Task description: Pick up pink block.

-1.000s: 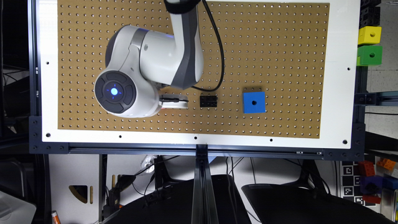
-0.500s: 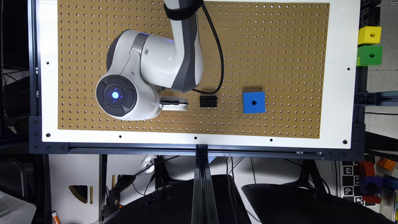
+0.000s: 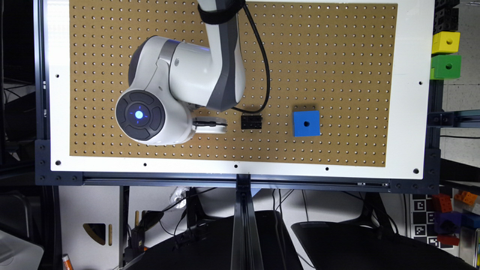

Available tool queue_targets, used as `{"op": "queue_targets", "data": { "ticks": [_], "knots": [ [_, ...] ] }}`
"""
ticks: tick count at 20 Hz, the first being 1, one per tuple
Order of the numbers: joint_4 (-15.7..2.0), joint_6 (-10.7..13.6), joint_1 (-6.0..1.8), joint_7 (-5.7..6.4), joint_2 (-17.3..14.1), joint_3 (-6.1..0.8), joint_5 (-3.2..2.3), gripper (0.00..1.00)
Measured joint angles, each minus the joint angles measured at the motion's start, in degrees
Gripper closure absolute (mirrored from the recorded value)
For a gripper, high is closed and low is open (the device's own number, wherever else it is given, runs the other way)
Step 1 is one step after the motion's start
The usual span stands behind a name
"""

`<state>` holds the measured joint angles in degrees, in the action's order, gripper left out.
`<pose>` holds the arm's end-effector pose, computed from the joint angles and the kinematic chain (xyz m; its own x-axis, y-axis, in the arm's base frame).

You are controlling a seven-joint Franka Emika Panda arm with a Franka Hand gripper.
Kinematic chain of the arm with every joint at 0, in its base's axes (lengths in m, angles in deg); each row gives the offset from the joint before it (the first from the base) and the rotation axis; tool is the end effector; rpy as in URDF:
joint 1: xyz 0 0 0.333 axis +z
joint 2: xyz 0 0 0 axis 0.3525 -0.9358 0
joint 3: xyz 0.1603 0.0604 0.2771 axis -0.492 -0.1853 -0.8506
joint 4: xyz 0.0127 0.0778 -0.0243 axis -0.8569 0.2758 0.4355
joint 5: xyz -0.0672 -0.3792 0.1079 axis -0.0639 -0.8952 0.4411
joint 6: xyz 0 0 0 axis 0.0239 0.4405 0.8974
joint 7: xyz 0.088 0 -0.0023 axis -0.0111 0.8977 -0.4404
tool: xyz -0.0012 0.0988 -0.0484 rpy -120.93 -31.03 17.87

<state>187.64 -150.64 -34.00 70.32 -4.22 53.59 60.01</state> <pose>0.6363 -0.1250 0.1753 0.7107 -0.7030 0.0268 -0.7019 -0.7111 -0.0399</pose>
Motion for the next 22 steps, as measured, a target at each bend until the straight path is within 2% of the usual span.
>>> {"op": "queue_targets", "data": {
  "ticks": [8, 12, 18, 22],
  "knots": [
    [0.01, 4.3, -0.03, 0.00, 4.0, 0.00, 0.00, 1.00],
    [0.02, 8.5, -0.03, 0.00, 8.1, 0.00, 0.00, 1.00],
    [0.03, 12.9, -0.02, 0.00, 12.6, -0.01, 0.00, 1.00],
    [0.07, 13.3, -0.03, 0.01, 12.9, -0.01, 0.01, 1.00]
  ]
}}
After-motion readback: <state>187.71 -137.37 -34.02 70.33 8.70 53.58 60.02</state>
